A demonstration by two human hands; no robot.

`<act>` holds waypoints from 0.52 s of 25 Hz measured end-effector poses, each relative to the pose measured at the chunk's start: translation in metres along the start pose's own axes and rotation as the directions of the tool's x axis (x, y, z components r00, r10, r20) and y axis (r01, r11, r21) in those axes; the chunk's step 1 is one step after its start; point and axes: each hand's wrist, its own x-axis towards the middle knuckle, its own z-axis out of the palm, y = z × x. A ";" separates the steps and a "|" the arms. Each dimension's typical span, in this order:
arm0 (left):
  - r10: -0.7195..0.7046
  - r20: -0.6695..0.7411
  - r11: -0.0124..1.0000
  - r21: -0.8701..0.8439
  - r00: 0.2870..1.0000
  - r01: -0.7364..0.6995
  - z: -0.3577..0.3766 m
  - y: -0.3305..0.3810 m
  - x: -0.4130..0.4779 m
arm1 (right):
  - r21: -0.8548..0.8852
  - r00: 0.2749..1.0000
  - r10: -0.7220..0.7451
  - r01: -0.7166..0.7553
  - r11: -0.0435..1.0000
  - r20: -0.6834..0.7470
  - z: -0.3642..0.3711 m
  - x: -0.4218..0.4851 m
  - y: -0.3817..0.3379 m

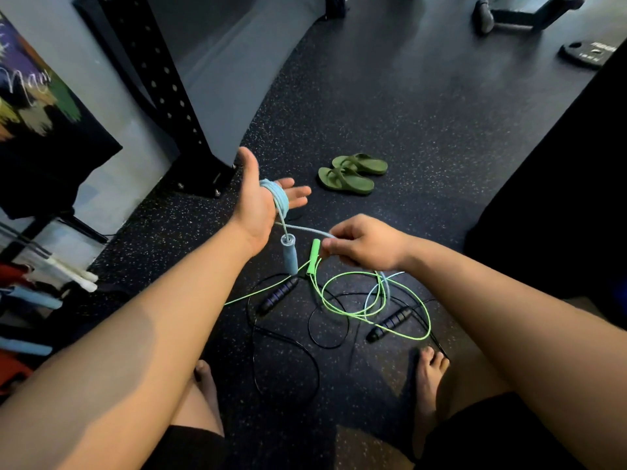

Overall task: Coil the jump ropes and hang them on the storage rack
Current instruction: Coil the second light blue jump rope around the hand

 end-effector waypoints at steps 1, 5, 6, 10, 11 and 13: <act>-0.053 0.027 0.992 0.113 0.998 0.050 0.001 -0.004 0.001 | -0.026 0.997 -0.049 0.047 0.999 -0.054 -0.004 -0.001 -0.001; -0.310 0.308 0.891 0.425 0.900 0.161 0.006 -0.016 -0.001 | -0.088 0.965 -0.160 0.144 0.986 -0.209 -0.013 -0.005 0.002; -0.356 0.370 0.865 0.477 0.858 0.154 0.008 -0.017 -0.004 | -0.101 0.955 -0.176 0.156 0.983 -0.239 -0.014 -0.005 0.004; -0.501 0.507 0.829 0.513 0.701 0.221 0.018 -0.011 -0.018 | -0.056 0.919 -0.220 0.213 0.975 -0.328 -0.015 -0.001 0.006; -0.499 0.552 0.850 0.464 0.668 0.251 0.019 -0.008 -0.020 | -0.026 0.914 -0.211 0.216 0.976 -0.346 -0.016 0.001 0.008; -0.441 0.639 0.897 0.341 0.630 0.282 0.019 -0.003 -0.022 | 0.016 0.917 -0.180 0.199 0.980 -0.357 -0.016 0.004 0.011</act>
